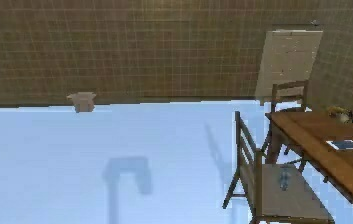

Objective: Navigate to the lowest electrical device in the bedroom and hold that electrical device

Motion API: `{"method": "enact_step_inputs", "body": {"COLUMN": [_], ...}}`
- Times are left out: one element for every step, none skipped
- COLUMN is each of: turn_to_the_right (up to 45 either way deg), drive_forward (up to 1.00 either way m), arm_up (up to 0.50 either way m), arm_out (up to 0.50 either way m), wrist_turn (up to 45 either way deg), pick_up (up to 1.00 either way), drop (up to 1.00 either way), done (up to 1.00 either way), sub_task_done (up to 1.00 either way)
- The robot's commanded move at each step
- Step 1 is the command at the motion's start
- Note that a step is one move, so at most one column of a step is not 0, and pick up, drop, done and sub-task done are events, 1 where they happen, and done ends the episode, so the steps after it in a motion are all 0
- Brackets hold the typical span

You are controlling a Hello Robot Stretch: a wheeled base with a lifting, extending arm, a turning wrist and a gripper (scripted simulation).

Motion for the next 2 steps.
{"method": "enact_step_inputs", "body": {"turn_to_the_right": [0.0, 3.0], "drive_forward": [1.00, 0.00], "arm_up": [0.00, 0.00], "arm_out": [0.00, 0.00], "wrist_turn": [0.0, 0.0], "pick_up": [0.00, 0.00], "drop": [0.00, 0.00], "done": [0.00, 0.00], "sub_task_done": [0.00, 0.00]}}
